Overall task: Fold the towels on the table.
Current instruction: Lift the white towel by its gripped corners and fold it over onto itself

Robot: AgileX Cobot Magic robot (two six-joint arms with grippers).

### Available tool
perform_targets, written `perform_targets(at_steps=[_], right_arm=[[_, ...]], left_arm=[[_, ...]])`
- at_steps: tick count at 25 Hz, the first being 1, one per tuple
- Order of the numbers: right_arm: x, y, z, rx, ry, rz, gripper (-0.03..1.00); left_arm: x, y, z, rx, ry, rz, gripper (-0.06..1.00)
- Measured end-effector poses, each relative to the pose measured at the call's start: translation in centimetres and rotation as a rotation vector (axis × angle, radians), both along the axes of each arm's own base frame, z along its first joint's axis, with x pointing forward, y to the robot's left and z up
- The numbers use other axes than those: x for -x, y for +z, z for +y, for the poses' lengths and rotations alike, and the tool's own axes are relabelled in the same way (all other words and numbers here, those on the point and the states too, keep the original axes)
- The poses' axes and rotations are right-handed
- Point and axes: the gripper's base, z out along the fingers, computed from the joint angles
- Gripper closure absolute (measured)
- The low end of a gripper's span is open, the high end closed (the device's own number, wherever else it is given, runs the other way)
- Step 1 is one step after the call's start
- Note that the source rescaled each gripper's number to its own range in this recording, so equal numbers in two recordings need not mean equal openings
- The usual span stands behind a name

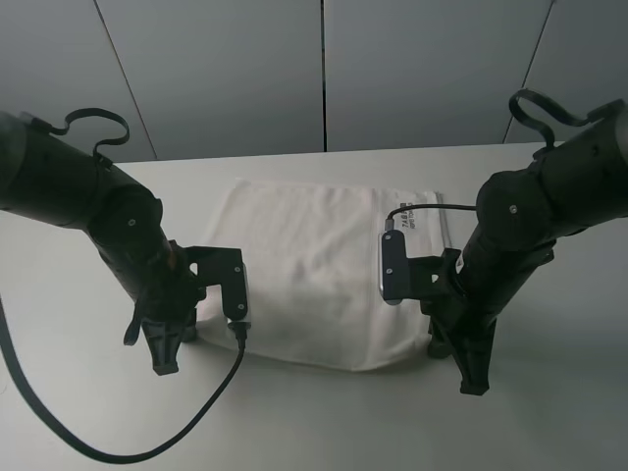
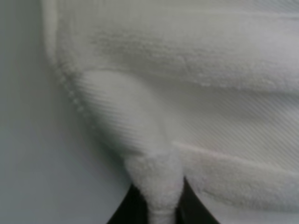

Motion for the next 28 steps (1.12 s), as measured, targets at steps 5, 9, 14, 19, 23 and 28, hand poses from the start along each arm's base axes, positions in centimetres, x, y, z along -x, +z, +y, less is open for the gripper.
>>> perform_targets(at_steps=[5,9,14,19,23,28], right_arm=[[0.9,2.3,-0.3,-0.013,-0.002,0.028,0.97],[1.7,4.3,-0.5,-0.035,-0.009,0.045,0.97],[2.5,6.6,-0.5,-0.102,-0.095,0.039,0.97],[2.8,8.5,-0.6,-0.157,-0.281,-0.001,0.97],[2.6,9.4,-0.6,-0.208,-0.462,-0.031,0.97],[1.9,9.5,-0.7,-0.236,-0.678,-0.072,0.97]], left_arm=[[0.5,1.6,0.3,-0.010,0.037,0.018,0.94],[1.0,3.2,0.4,0.022,0.081,0.025,0.94],[1.5,5.7,0.3,0.100,0.168,-0.009,0.94],[1.5,8.0,0.3,0.183,0.295,-0.083,0.94],[1.2,9.3,0.1,0.285,0.418,-0.157,0.94],[0.5,9.9,-0.2,0.363,0.544,-0.202,0.94]])
